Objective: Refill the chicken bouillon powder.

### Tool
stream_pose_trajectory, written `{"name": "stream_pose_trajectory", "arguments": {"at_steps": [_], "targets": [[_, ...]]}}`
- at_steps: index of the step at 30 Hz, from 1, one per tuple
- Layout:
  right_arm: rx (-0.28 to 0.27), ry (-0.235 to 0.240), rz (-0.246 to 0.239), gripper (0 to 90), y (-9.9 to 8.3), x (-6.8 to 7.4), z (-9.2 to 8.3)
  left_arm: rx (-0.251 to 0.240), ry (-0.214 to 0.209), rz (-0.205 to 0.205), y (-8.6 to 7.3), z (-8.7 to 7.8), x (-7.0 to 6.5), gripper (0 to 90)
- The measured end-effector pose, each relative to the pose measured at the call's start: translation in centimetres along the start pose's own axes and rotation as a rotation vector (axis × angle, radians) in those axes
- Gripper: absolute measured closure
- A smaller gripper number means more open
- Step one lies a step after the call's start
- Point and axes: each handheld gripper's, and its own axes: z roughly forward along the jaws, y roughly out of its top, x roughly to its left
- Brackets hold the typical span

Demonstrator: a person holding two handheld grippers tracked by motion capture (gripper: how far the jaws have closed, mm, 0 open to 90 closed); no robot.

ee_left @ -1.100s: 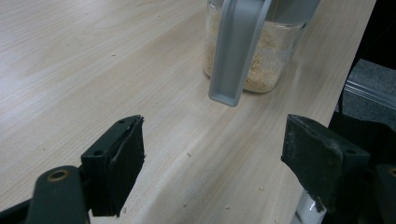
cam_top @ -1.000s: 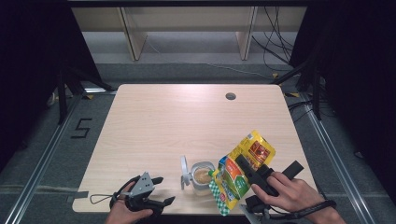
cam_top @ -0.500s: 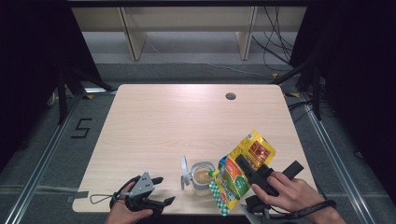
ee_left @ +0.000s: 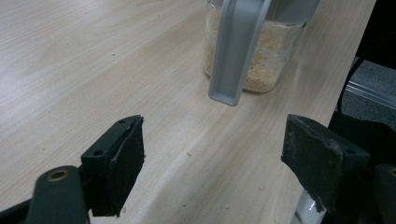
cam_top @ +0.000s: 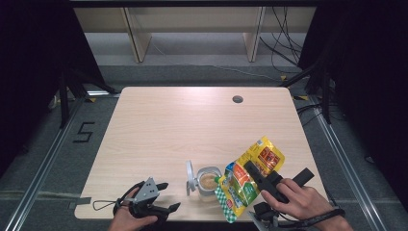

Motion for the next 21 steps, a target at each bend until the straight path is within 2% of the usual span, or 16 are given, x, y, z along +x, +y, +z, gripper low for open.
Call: {"name": "stream_pose_trajectory", "arguments": {"at_steps": [1,3,4,6,9,10,11,12,15,16,17,18,19,20,21], "targets": [[-0.004,-0.011,0.02,63.8,-0.1,0.2,0.0,-0.002,0.0,0.001,0.0,0.0,0.0,20.6],[0.0,0.021,0.02,63.9,-0.1,0.2,0.0,-0.002,0.0,0.001,0.0,0.0,0.0,20.7],[0.001,0.021,0.033,63.9,-0.2,0.4,-0.1,0.006,0.0,0.006,0.0,0.0,0.1,20.6],[-0.004,0.037,0.039,64.0,-0.2,0.5,0.0,0.015,-0.004,0.03,0.1,-0.1,0.2,20.6],[-0.003,0.036,0.055,64.1,-0.2,0.7,0.0,0.025,-0.003,0.036,0.1,-0.1,0.2,20.6],[0.006,0.034,0.077,64.2,-0.1,0.9,0.0,0.035,0.0,0.046,0.1,-0.1,0.3,20.6],[-0.006,0.031,0.056,64.2,-0.2,0.8,0.1,0.033,-0.001,0.045,0.1,-0.1,0.3,20.6],[0.002,0.037,0.091,64.2,-0.1,1.0,0.0,0.033,-0.001,0.044,0.1,-0.1,0.3,20.6],[0.005,0.042,0.117,64.2,0.0,1.3,0.0,0.029,-0.004,0.038,0.1,-0.2,0.4,20.6],[0.002,0.036,0.131,64.2,-0.1,1.5,0.0,0.015,-0.001,0.007,0.0,-0.1,0.2,20.6],[-0.011,-0.014,0.15,64.3,-0.1,1.8,0.0,0.0,-0.005,-0.011,0.0,0.0,0.0,20.6],[-0.01,-0.014,0.148,64.3,-0.1,1.9,0.0,0.009,-0.01,-0.009,0.0,0.0,0.1,20.6],[-0.011,-0.017,0.155,64.3,-0.1,2.0,-0.1,0.035,0.0,0.02,0.0,-0.2,0.3,20.6],[-0.012,-0.023,0.166,64.4,-0.1,2.1,-0.1,0.033,-0.001,0.023,0.1,-0.1,0.3,20.6],[-0.006,-0.019,0.198,64.4,0.0,2.2,-0.2,0.033,-0.003,0.039,0.1,-0.2,0.4,20.6]]}}
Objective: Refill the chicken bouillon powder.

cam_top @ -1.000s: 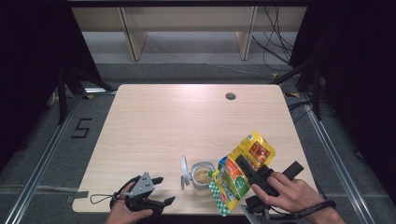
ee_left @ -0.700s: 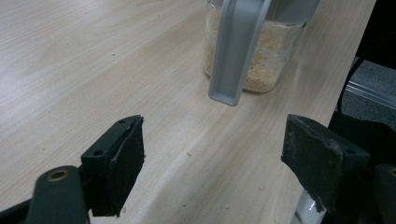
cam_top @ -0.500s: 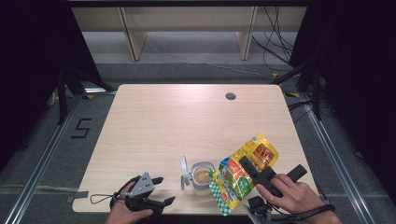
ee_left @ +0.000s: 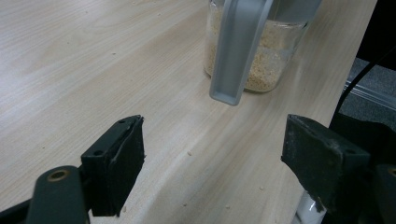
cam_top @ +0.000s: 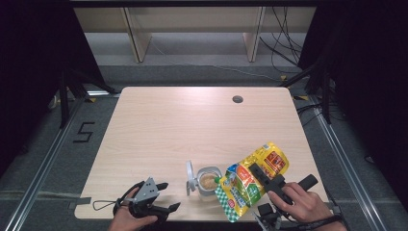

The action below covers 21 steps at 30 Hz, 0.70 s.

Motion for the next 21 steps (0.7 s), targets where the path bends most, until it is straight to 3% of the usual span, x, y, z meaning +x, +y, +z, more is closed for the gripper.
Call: {"name": "stream_pose_trajectory", "arguments": {"at_steps": [3,5,6,7,9,12,15,16,17,21], "targets": [[0.014,-0.008,0.038,64.4,-0.1,0.2,-0.1,-0.023,-0.005,-0.017,0.0,0.1,-0.2,20.6],[0.01,-0.024,0.075,64.4,-0.1,0.6,0.0,-0.007,0.004,0.003,0.0,0.0,0.0,20.6],[0.02,-0.009,0.075,64.4,-0.1,0.5,-0.1,0.0,0.005,-0.025,-0.1,0.1,-0.1,20.6],[0.018,-0.028,0.072,64.4,0.0,0.6,-0.1,-0.011,-0.004,-0.037,-0.1,0.1,-0.2,20.6],[0.016,-0.029,0.088,64.4,0.0,0.8,0.0,-0.018,-0.002,-0.04,-0.1,0.1,-0.2,20.6],[0.012,-0.037,0.124,64.5,0.0,1.1,0.0,-0.001,0.0,0.005,0.0,0.0,0.0,20.6],[-0.006,-0.032,0.17,64.5,0.0,1.4,0.1,0.0,0.001,0.004,0.0,0.0,0.0,20.6],[0.01,-0.021,0.207,64.5,0.0,1.6,0.1,0.001,0.004,-0.022,-0.1,0.0,-0.1,20.6],[0.01,-0.022,0.228,64.5,0.0,1.7,0.1,0.001,0.004,-0.022,-0.1,0.0,-0.1,20.6],[-0.013,-0.019,0.239,64.5,0.0,2.0,0.2,0.0,0.001,0.005,0.0,0.0,0.0,20.6]]}}
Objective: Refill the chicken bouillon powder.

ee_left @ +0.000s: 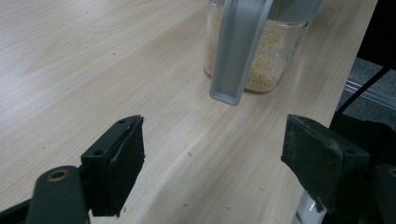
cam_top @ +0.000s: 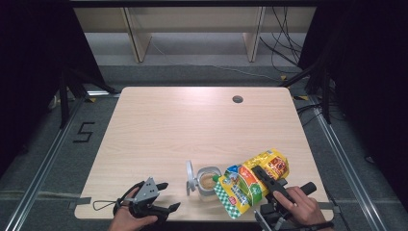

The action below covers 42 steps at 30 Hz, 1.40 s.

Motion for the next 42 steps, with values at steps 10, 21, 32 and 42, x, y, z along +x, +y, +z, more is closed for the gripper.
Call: {"name": "stream_pose_trajectory", "arguments": {"at_steps": [10,21,32,42], "targets": [[-0.029,0.038,0.113,64.6,-0.4,0.6,0.2,-0.017,-0.007,-0.009,0.0,0.0,-0.2,20.6],[-0.091,0.125,0.328,64.8,-1.7,1.6,1.8,-0.02,-0.013,-0.04,-0.1,0.2,-0.4,20.6],[-0.126,0.181,0.492,65.7,-2.0,2.2,2.2,-0.032,-0.006,-0.007,0.0,0.2,-0.4,20.6],[-0.175,0.236,0.693,67.0,-3.0,2.5,2.6,-0.025,-0.013,-0.015,0.0,0.1,-0.4,20.6]]}}
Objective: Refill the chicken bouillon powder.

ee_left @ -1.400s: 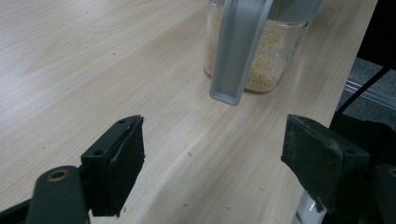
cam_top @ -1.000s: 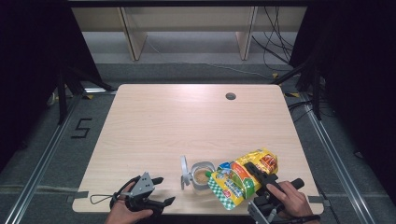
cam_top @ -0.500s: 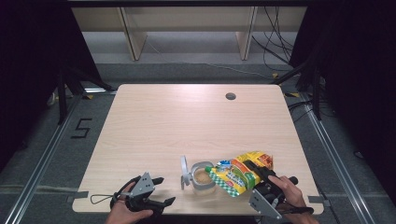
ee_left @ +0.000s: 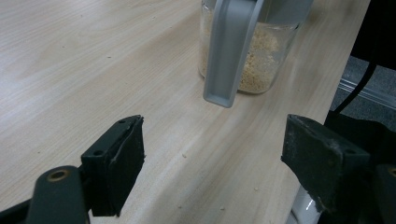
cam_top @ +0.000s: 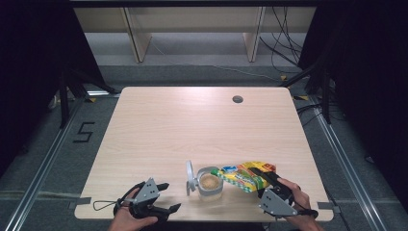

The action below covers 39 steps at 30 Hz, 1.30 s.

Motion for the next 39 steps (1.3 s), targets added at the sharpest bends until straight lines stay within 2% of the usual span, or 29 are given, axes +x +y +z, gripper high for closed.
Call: {"name": "stream_pose_trajectory", "arguments": {"at_steps": [1,2,3,5,6,7,9,10,11,14,15,16,17,18,19,21,23,24,26,27,28,29,31,32,33,35,37,38,39], "targets": [[-0.017,0.009,0.026,67.1,-0.2,-0.1,0.0,0.01,0.001,-0.012,0.0,0.0,-0.1,20.6],[-0.026,0.012,0.024,67.3,-0.3,-0.3,0.1,0.011,-0.003,-0.017,0.0,0.0,-0.1,20.6],[-0.019,0.004,0.062,67.5,-0.5,-0.2,0.1,0.01,-0.003,-0.016,0.0,0.0,-0.1,20.6],[-0.037,0.02,0.079,67.7,-0.8,-0.4,0.4,0.026,0.008,0.001,0.0,0.0,0.1,20.6],[-0.041,0.033,0.128,67.8,-1.1,-0.5,0.6,0.026,0.008,0.0,0.0,0.0,0.1,20.6],[-0.053,0.038,0.14,68.0,-1.3,-0.7,0.8,0.009,0.001,-0.016,0.0,0.1,-0.1,20.6],[-0.071,0.045,0.201,68.3,-1.7,-0.9,1.2,0.007,0.013,-0.004,0.0,0.3,0.0,20.6],[-0.082,0.06,0.239,68.6,-2.0,-1.1,1.5,0.008,-0.007,-0.016,0.0,0.2,-0.1,20.6],[-0.093,0.061,0.274,68.7,-2.2,-1.3,1.9,0.005,-0.01,-0.018,0.0,0.2,-0.1,20.6],[-0.117,0.073,0.34,69.3,-2.6,-1.6,3.0,0.009,-0.001,-0.014,0.0,0.0,-0.1,20.6],[-0.118,0.075,0.362,69.5,-2.8,-1.7,3.3,0.0,-0.003,-0.001,0.1,0.0,0.0,20.6],[-0.122,0.076,0.381,69.8,-3.0,-1.8,3.6,0.005,-0.005,-0.017,0.0,0.0,0.0,20.6],[-0.122,0.063,0.399,69.9,-3.1,-1.8,3.8,-0.009,0.01,-0.002,0.0,0.0,0.1,20.6],[-0.121,0.065,0.418,69.9,-3.3,-1.9,3.8,-0.003,0.007,0.014,0.1,-0.1,0.2,20.6],[-0.127,0.061,0.419,69.9,-3.4,-2.0,3.9,0.003,-0.001,-0.024,0.0,-0.1,0.0,20.6],[-0.125,0.059,0.477,69.9,-3.7,-2.1,3.7,0.002,0.01,-0.016,0.0,-0.1,0.0,20.6],[-0.135,0.05,0.522,69.9,-4.0,-2.2,3.7,-0.012,0.006,0.011,0.0,0.0,0.1,20.6],[-0.133,0.053,0.529,69.8,-4.3,-2.4,3.7,-0.009,0.004,-0.018,0.0,0.0,-0.1,20.6],[-0.136,0.043,0.582,69.7,-4.6,-2.4,3.6,0.013,0.003,0.002,0.1,-0.2,0.1,20.6],[-0.129,0.052,0.59,69.5,-4.8,-2.4,3.4,-0.004,-0.006,-0.021,0.0,-0.1,-0.1,20.6],[-0.139,0.037,0.601,69.4,-5.1,-2.5,3.4,-0.012,-0.004,-0.009,0.1,-0.1,0.0,20.6],[-0.128,0.052,0.626,69.1,-5.2,-2.4,3.2,0.001,0.002,0.01,0.1,-0.1,0.2,20.6],[-0.13,0.037,0.624,68.7,-5.6,-2.4,3.1,0.004,-0.001,0.011,0.1,-0.2,0.2,20.6],[-0.137,0.039,0.634,68.7,-5.6,-2.4,3.1,-0.002,-0.003,0.007,0.1,-0.1,0.1,20.6],[-0.135,0.041,0.632,68.6,-5.7,-2.5,3.0,-0.011,-0.003,-0.03,0.0,-0.1,-0.2,20.6],[-0.132,0.034,0.661,67.8,-5.7,-2.3,3.0,-0.018,0.005,-0.03,0.0,0.0,-0.2,20.6],[-0.136,0.025,0.645,66.3,-5.8,-2.4,2.9,-0.004,0.004,-0.008,0.0,-0.1,0.0,20.6],[-0.111,0.035,0.676,65.3,-5.6,-2.3,2.6,-0.002,0.006,0.01,0.0,-0.1,0.1,20.6],[-0.117,0.021,0.66,64.4,-5.7,-2.4,2.5,0.001,0.006,0.02,0.0,-0.1,0.2,20.6]]}}
